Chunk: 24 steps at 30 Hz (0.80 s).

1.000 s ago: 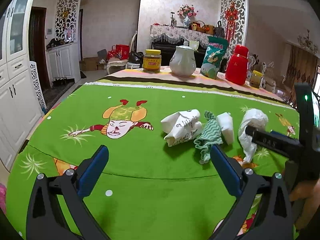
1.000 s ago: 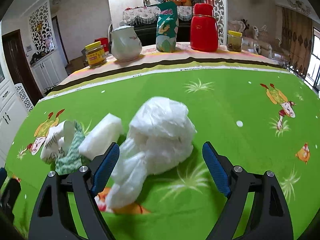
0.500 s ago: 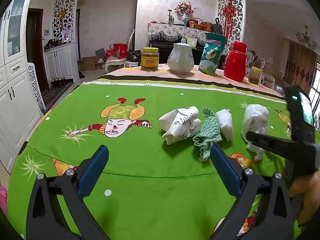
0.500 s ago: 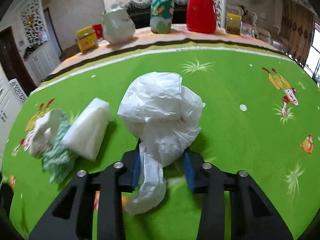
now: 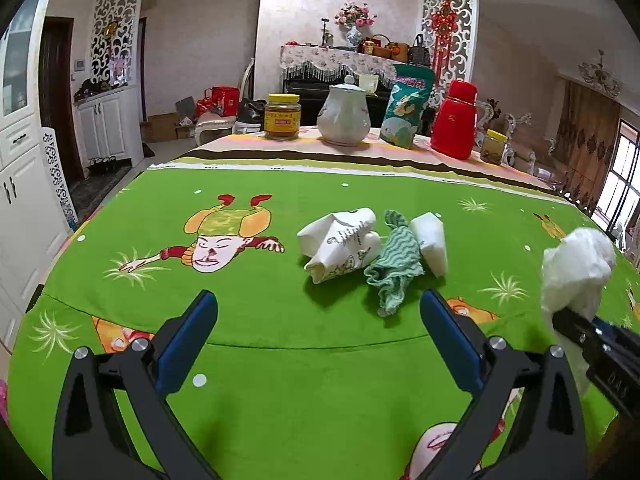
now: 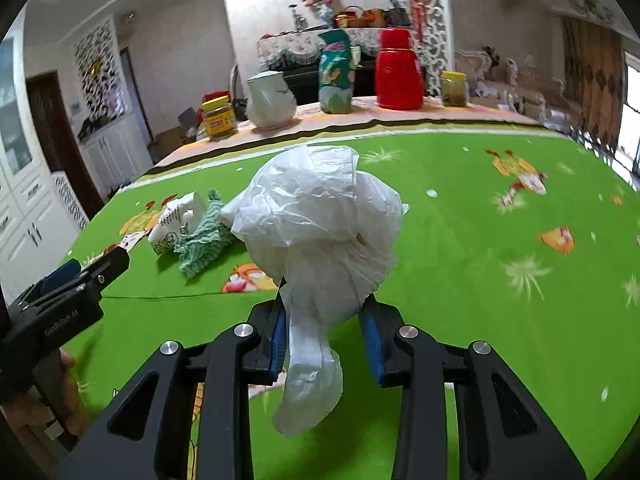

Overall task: Collect trash
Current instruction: 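Grasp the white plastic bag with the right tool while the left tool grasps the green cloth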

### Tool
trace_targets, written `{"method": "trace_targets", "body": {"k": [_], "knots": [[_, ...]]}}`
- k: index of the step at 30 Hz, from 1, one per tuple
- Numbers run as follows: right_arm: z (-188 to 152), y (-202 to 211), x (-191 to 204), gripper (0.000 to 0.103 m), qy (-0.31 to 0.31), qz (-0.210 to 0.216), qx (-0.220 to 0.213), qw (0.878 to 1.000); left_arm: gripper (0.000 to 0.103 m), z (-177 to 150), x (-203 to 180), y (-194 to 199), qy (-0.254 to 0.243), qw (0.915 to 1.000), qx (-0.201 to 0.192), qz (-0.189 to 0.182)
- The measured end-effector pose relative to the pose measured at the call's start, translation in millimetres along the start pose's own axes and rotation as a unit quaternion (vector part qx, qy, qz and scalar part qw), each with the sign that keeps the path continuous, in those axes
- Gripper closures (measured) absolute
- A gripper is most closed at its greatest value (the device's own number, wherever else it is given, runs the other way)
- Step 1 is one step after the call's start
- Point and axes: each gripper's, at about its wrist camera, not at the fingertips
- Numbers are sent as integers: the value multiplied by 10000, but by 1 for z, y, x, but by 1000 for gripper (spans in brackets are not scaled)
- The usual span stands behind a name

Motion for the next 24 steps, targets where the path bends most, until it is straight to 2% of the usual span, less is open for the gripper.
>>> {"method": "trace_targets", "body": {"k": [5,10,13,15,19,20,21,23,24], "knots": [[-1,2,-8,69,-177,-56,-168,9997,5,-2,-7,1,-62,9999,27,-143],[1,2,-12,69,-282,-153,-252,9992,5,-6,-22,5,-402,9991,53,-102],[1,2,-17,69,-426,-289,-244,9984,6,-8,-23,4,-299,9992,159,-191],[2,-1,-26,69,-637,-302,-188,9973,14,-8,-30,1,-330,9991,263,-63],[0,-5,-45,69,-1108,-232,-72,9936,33,-8,-51,-17,-738,9955,586,59],[-1,-6,-47,69,-1155,-221,-60,9930,35,-7,-55,-24,-825,9943,669,90],[-1,-7,-48,69,-1187,-203,-45,9927,35,-6,-56,-33,-817,9934,798,68],[-1,-8,-49,69,-1215,-179,-15,9924,44,-2,-54,-49,-654,9927,1016,-24],[-2,-8,-49,69,-1223,-171,-3,9923,45,3,-52,-57,-541,9928,1067,-39]]}}
Point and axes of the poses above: each gripper's, at about its wrist camera, not at the fingertips, and y roughly against the way its jaws point, x to its left, z to its top
